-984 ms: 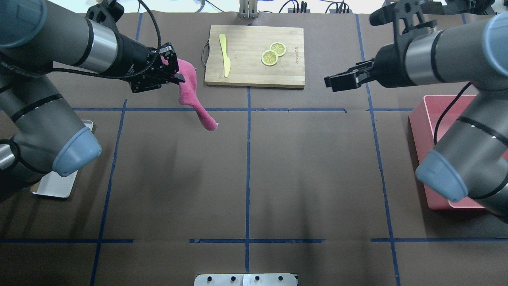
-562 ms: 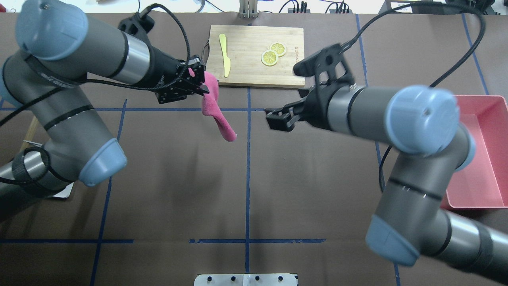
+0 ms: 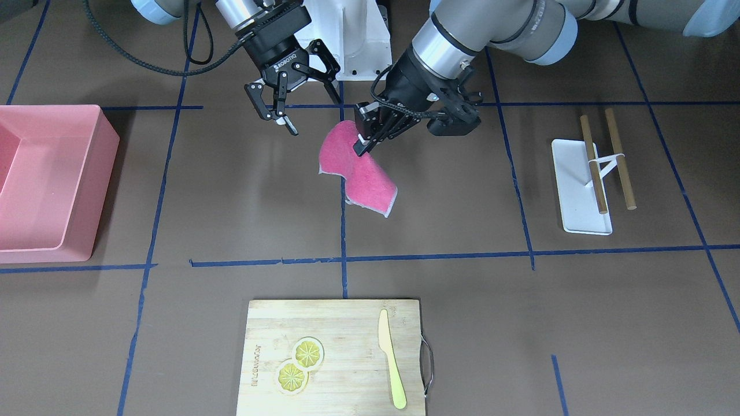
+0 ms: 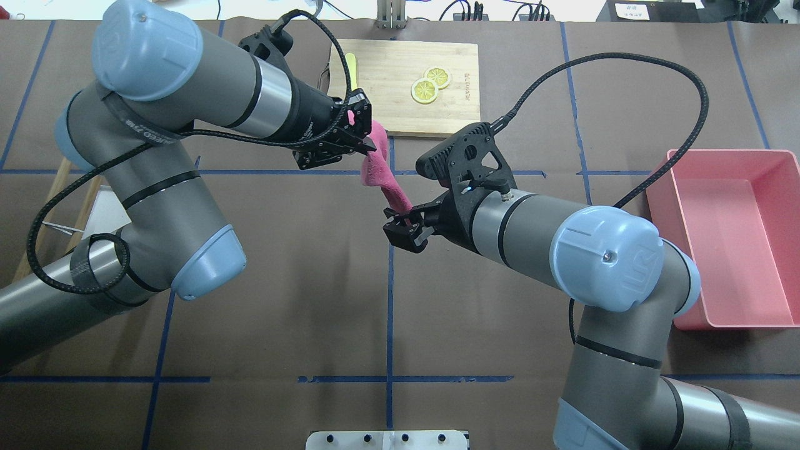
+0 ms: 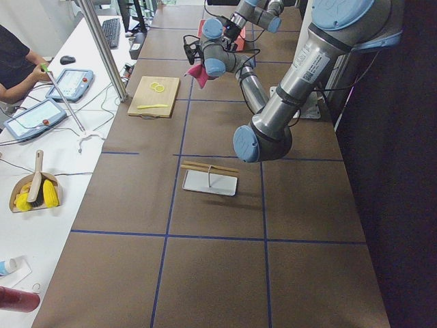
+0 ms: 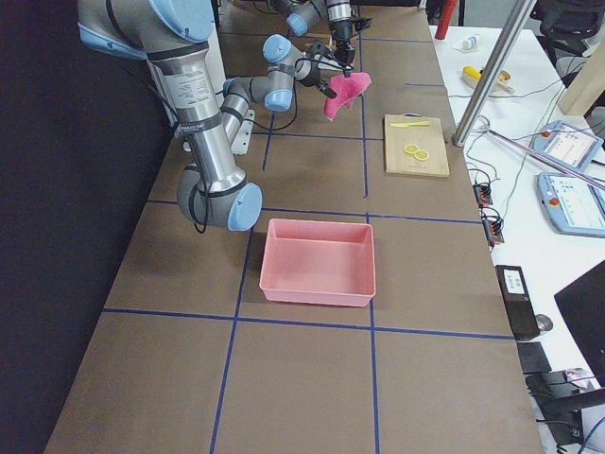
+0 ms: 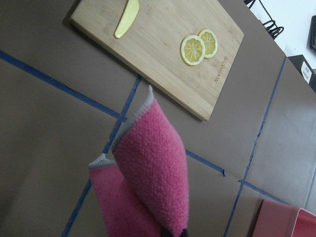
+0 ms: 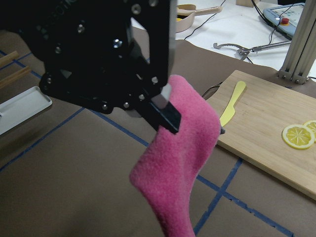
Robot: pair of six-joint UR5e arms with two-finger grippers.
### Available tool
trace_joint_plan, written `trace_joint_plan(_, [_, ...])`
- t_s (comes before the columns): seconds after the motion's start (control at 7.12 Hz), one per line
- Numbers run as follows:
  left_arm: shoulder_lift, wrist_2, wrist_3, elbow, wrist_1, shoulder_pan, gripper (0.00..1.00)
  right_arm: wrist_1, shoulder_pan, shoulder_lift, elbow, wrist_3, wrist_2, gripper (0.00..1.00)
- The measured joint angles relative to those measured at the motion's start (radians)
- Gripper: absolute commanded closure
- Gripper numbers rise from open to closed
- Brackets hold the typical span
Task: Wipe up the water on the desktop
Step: 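Grasp the hanging end of the pink cloth with the right gripper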
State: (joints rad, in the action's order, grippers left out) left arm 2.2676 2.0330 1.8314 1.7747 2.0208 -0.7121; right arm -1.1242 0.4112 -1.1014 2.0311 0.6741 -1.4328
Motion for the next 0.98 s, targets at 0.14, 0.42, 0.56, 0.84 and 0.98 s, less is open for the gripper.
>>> trace_joint_plan(0.14, [0.01,-0.001,0.007,-0.002,-0.001,0.003,1.0,0.0,-0.007,0.001,-0.001,-0.006,0.001,0.0])
trace_joint_plan(0.42, [0.016,-0.002,0.028,0.006,-0.001,0.009,1.0,0.0,-0.016,0.003,-0.003,-0.009,0.002,0.01])
trace_joint_plan(0.56, [0.016,-0.002,0.037,0.013,-0.001,0.011,1.0,0.0,-0.017,0.003,-0.004,-0.01,0.002,0.01])
trace_joint_plan(0.84, [0.016,0.0,0.049,0.022,-0.001,0.017,1.0,0.0,-0.018,0.003,-0.005,-0.01,0.003,0.01])
trace_joint_plan(0.98, [0.015,0.001,0.05,0.026,-0.003,0.028,1.0,0.0,-0.018,0.003,-0.005,-0.01,0.003,0.02])
